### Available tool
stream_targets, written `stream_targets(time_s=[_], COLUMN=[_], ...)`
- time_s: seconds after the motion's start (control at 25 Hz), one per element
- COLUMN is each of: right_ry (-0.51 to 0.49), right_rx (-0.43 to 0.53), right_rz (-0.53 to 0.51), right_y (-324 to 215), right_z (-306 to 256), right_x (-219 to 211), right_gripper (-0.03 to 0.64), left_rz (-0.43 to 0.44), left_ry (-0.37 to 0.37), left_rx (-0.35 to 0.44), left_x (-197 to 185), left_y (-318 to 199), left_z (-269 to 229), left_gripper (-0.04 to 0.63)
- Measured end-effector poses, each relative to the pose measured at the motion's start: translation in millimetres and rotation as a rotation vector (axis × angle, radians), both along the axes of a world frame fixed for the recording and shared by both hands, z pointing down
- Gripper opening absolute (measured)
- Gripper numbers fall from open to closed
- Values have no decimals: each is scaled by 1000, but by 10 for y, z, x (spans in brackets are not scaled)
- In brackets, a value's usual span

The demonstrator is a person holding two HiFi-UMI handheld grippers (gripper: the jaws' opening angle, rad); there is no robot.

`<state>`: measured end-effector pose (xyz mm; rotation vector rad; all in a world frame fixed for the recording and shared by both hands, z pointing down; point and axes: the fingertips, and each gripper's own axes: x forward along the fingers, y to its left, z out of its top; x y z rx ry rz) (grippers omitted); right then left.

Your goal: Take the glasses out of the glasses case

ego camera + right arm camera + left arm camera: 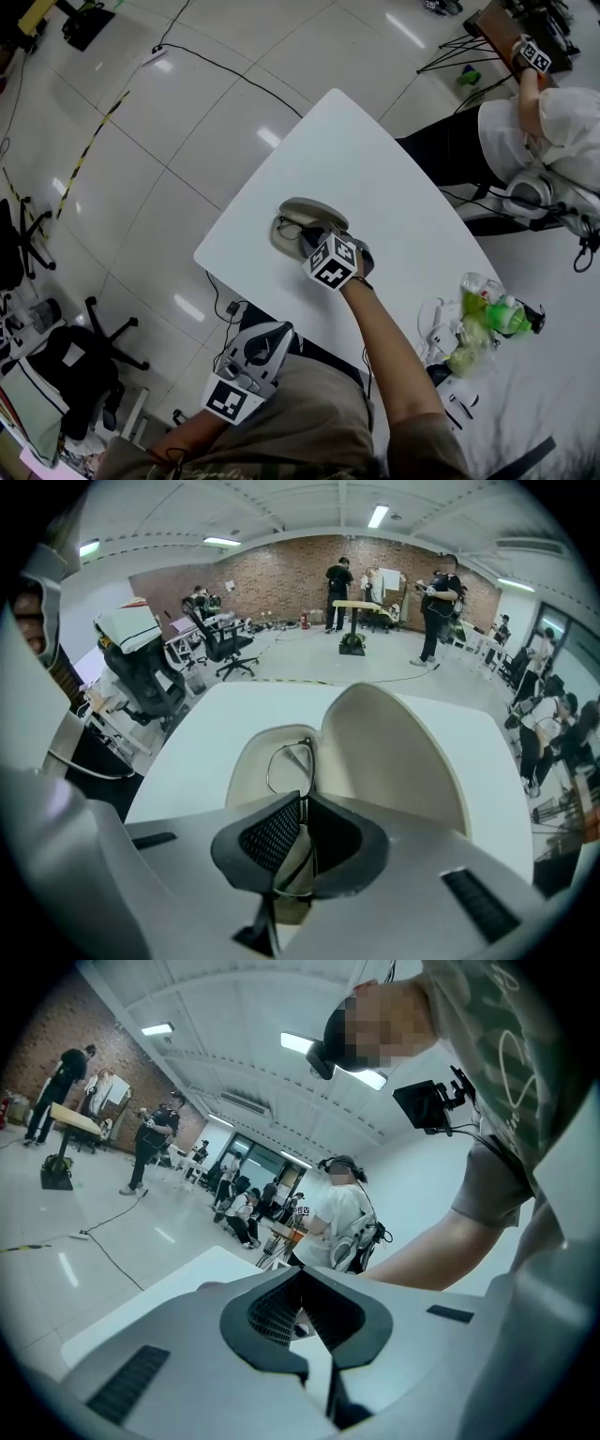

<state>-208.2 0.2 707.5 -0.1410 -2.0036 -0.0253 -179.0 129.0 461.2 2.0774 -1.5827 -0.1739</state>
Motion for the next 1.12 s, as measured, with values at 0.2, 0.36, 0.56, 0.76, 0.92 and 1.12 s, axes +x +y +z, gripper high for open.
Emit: stream_targets(time_s=[0.2,0.36,0.56,0.76,0.92,1.12], right_ry=[-32,-53,-64,-70,-70,-82], right_rx=[-2,1,2,28,39,67], right_rz=[-14,14,39,64,73,76], right_y=[46,17,-7,-27,-21,-15], right_z=[-20,-74,-112,-203,-273,-379], right_x=[-21,-30,-58,-70,20,95], right_gripper=[37,20,20,20,20,20], left_rz=[10,17,26,36,65,86], left_ry=[-10,-24,-31,-28,-32,-9], left_rx=[-3,-12,-20,-4,27,41], left_x=[29,20,-13,-32,78,190], left_y=[-6,19,58,31,-42,-112], left_z=[2,11,30,15,-53,-89], left_gripper=[8,8,8,8,8,8])
